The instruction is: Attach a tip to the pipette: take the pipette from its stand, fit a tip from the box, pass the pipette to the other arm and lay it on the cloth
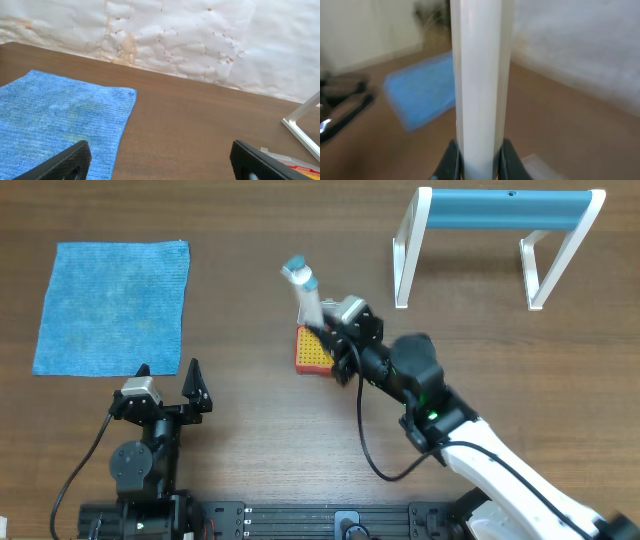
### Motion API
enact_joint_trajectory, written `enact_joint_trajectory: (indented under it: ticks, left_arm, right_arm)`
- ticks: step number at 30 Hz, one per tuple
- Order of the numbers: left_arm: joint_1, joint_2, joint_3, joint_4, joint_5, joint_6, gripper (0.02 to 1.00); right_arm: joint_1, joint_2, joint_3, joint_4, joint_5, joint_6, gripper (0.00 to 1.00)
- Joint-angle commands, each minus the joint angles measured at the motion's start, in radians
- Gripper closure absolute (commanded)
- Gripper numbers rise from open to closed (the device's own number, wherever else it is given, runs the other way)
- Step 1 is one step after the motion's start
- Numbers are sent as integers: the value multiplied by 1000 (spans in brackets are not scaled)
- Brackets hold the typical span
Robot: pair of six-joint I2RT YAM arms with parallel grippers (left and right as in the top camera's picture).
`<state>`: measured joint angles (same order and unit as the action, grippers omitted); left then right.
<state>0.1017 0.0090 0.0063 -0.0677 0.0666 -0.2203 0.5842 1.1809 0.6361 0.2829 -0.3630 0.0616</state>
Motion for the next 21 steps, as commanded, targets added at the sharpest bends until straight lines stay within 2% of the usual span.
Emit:
enact_joint_trajectory:
  ticks: [1,3,6,9,11,16,21]
  left_arm:
    - [3,-5,-1,-9,-10,16,119]
    - [3,-5,-1,-9,-10,16,119]
    - [3,-5,-1,-9,-10,17,119]
    - [3,-5,-1,-9,-10,17,119]
    - [3,-5,-1,-9,-10,16,119]
    - [3,-5,-1,-9,-10,16,119]
    - [3,-5,-1,-9,-10,17,119]
  right_arm:
    - [6,-51,197,-367,-386,-7,925]
    - [12,-48,233,-459,-481,-6,923]
    - [45,-44,236,-491,-548,26,925]
    - [57,-48,236,-464,-548,226,923]
    - [53,-51,236,-427,-547,297,923]
    - [53,-51,236,-185,-543,363,925]
    - [53,-51,236,66,-522,363,925]
